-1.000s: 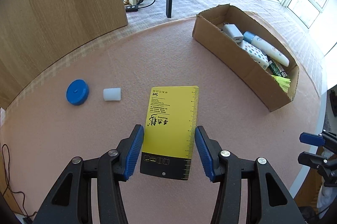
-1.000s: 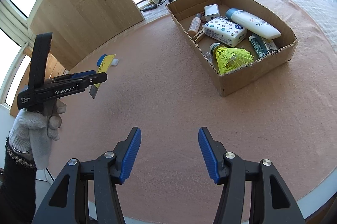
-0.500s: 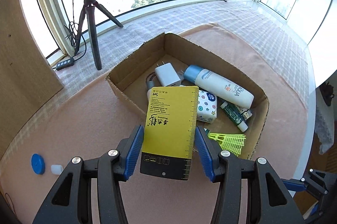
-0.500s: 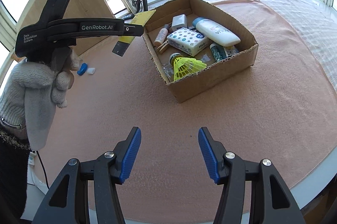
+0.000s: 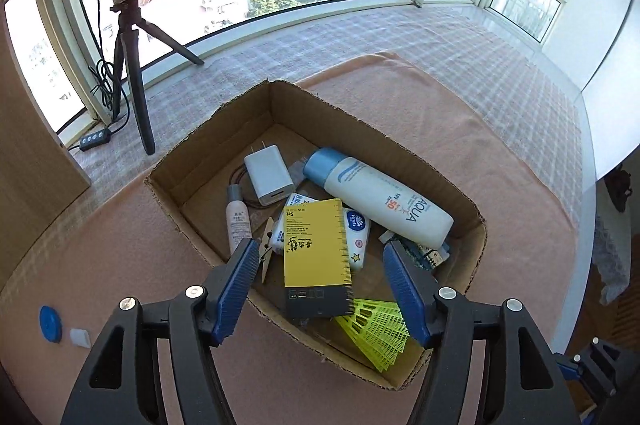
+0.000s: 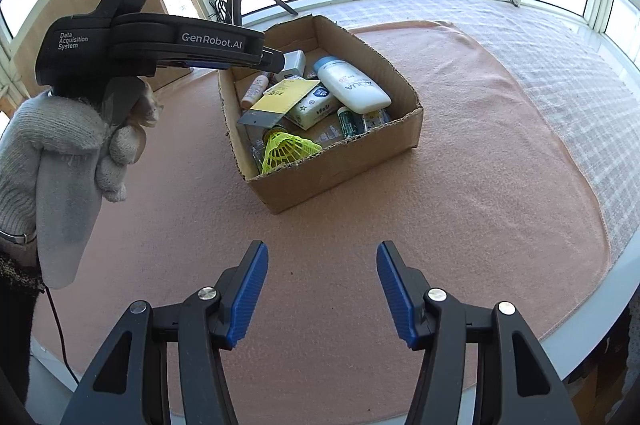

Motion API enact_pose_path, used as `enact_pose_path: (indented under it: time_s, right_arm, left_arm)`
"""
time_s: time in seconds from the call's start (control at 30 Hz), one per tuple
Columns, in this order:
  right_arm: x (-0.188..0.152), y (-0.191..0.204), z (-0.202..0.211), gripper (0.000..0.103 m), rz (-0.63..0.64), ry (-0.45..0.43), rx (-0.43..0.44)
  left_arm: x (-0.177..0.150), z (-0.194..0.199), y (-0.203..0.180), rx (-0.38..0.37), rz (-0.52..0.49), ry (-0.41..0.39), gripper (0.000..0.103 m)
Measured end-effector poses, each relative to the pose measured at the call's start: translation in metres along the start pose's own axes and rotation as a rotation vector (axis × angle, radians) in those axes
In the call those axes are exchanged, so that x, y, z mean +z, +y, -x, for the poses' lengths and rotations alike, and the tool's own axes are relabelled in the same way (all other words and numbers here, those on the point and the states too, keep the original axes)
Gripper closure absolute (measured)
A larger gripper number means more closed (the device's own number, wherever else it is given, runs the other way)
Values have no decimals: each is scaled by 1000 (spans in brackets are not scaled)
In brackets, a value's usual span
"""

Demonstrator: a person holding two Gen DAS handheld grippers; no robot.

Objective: Organize objects
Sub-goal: 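Carry the yellow card into the box and open the left tool, then move the left tool to the blue tin while the right tool approaches the white cap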

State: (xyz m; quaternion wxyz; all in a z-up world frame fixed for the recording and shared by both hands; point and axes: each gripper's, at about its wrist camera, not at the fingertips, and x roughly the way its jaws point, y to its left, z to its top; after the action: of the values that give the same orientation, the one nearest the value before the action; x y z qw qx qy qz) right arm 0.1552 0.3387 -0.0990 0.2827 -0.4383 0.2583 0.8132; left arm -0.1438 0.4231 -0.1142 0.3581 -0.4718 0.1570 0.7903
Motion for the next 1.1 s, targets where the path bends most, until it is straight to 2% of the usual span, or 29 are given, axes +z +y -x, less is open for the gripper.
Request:
enact_pose_path:
  time_s: [0.17, 0.57, 0.87, 1.1]
  right_arm:
    - [0, 2, 0, 43, 3, -7, 2]
    - [1, 30, 0, 42, 29, -9, 38]
    - [15, 69, -12, 41, 69, 9, 115]
    - [47, 108, -29, 41, 127, -7, 161]
  left_arm:
    - [-4, 9, 6, 3, 12, -13, 35]
    - [-35, 39, 45, 31, 76, -28, 35]
    - [-74, 64, 116, 99, 188, -27, 35]
    - [-106, 74, 195, 181, 289, -1, 35]
